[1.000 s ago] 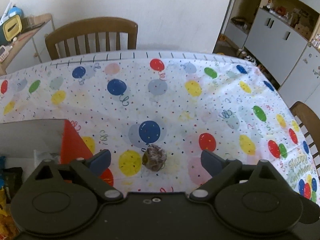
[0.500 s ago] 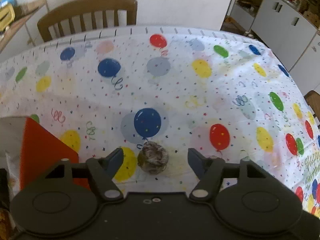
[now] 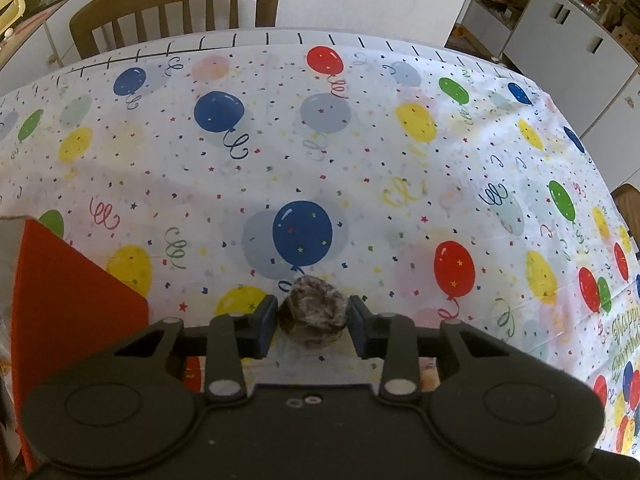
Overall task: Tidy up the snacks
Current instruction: 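Grasp the brown round candy with the left tool while the right tool grasps the wooden stick, then carry the brown candy and wooden stick over the box with both tools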
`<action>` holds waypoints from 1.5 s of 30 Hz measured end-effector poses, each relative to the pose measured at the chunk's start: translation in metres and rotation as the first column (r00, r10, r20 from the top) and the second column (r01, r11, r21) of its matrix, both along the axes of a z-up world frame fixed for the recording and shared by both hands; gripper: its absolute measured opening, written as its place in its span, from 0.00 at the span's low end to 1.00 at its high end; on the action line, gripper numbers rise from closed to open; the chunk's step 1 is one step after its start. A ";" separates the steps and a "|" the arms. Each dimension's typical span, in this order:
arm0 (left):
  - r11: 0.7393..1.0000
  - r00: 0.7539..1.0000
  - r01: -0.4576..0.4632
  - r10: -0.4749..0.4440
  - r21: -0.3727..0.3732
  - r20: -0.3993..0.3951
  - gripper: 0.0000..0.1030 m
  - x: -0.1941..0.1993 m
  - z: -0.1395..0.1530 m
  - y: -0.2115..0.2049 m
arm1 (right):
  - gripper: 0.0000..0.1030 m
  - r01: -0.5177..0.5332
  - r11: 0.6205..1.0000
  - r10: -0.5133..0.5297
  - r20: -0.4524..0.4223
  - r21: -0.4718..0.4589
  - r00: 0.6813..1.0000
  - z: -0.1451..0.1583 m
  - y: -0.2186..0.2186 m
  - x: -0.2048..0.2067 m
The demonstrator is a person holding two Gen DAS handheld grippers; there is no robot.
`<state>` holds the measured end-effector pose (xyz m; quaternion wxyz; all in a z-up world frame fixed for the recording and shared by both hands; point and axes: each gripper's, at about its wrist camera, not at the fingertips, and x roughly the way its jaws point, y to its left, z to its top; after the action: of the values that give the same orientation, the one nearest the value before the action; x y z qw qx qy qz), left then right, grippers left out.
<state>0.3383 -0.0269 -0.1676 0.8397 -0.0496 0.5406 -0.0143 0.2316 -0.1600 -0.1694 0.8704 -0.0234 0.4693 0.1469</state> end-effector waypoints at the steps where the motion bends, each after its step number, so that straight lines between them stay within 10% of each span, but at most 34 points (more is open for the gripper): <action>1: 1.000 1.000 -0.002 0.002 0.002 0.000 0.33 0.000 0.000 0.001 | 0.12 0.005 1.000 -0.005 0.001 0.004 1.000 0.000 -0.003 -0.001; 21: 0.995 0.998 0.051 -0.047 -0.081 0.052 0.33 -0.048 0.048 -0.003 | 0.11 0.083 0.991 -0.088 0.049 0.108 0.995 0.042 -0.051 -0.052; 45: 0.991 0.981 0.033 -0.008 -0.126 0.193 0.33 -0.139 0.141 0.054 | 0.11 -0.129 0.977 0.094 0.197 0.169 0.976 0.122 0.005 -0.082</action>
<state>0.1990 0.0268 -0.0263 0.8828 -0.0963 0.4554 -0.0625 0.1500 -0.1547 -0.0471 0.8996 0.0153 0.3679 0.2347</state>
